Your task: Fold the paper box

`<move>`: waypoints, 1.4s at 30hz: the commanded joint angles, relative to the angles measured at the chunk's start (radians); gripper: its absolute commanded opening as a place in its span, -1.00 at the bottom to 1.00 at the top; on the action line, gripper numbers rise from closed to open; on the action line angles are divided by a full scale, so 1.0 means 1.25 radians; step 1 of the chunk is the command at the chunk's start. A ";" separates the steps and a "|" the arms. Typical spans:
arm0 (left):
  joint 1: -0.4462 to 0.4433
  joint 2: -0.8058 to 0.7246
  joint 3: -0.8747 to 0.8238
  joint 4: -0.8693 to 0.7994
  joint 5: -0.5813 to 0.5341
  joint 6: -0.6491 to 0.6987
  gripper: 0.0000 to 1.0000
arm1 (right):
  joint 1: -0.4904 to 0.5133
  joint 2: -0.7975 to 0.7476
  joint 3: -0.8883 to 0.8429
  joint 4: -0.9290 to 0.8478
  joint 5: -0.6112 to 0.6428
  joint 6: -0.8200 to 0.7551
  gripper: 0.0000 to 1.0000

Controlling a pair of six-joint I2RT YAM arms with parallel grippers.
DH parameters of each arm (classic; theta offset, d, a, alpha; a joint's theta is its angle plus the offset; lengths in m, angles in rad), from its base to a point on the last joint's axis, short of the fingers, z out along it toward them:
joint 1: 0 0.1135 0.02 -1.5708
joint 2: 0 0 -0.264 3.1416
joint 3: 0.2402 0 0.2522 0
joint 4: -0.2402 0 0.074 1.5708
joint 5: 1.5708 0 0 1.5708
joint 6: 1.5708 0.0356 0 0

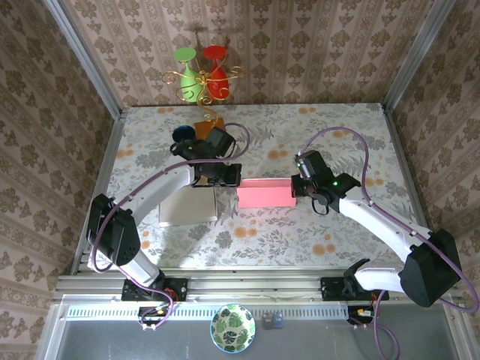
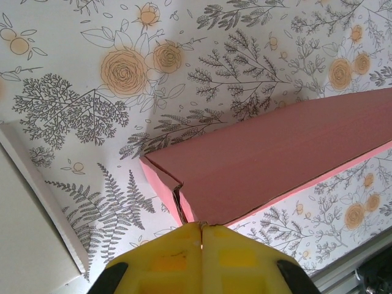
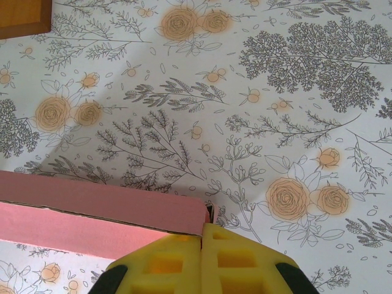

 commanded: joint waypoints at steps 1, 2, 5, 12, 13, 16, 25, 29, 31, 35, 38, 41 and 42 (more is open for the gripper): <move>-0.001 -0.009 -0.032 0.013 0.017 0.023 -1.00 | 0.005 0.022 -0.013 -0.047 -0.020 0.002 -1.00; 0.000 -0.010 -0.038 0.016 0.015 0.026 -1.00 | 0.005 0.021 -0.015 -0.045 -0.018 0.000 -1.00; -0.001 -0.020 -0.056 0.024 0.006 0.029 -1.00 | 0.005 0.022 -0.018 -0.041 -0.018 -0.005 -1.00; -0.017 -0.024 -0.071 0.021 -0.014 0.043 -1.00 | 0.006 0.017 -0.023 -0.039 -0.019 -0.010 -1.00; -0.019 -0.025 -0.073 0.023 -0.018 0.043 -1.00 | 0.006 0.017 -0.023 -0.040 -0.019 -0.008 -1.00; -0.026 -0.024 -0.076 0.023 -0.031 0.046 -1.00 | 0.006 0.006 -0.015 -0.053 -0.026 0.010 -0.97; -0.039 -0.031 -0.075 0.017 -0.057 0.053 -1.00 | -0.038 -0.096 0.010 -0.129 -0.121 0.320 -0.01; -0.046 -0.027 -0.071 0.015 -0.061 0.054 -1.00 | -0.088 -0.179 -0.049 -0.043 -0.211 0.603 0.22; -0.048 -0.025 -0.068 0.014 -0.063 0.054 -1.00 | -0.114 -0.202 -0.082 0.026 -0.242 0.755 0.32; -0.052 -0.024 -0.064 0.013 -0.069 0.053 -1.00 | -0.149 -0.202 -0.138 0.132 -0.311 0.962 0.35; -0.052 -0.024 -0.064 0.015 -0.071 0.052 -1.00 | -0.152 -0.188 -0.166 0.183 -0.323 1.024 0.36; -0.051 -0.023 -0.063 0.016 -0.071 0.050 -1.00 | -0.161 -0.163 -0.177 0.211 -0.341 1.025 0.35; -0.051 -0.022 -0.063 0.015 -0.070 0.050 -1.00 | -0.165 -0.156 -0.185 0.229 -0.348 1.029 0.31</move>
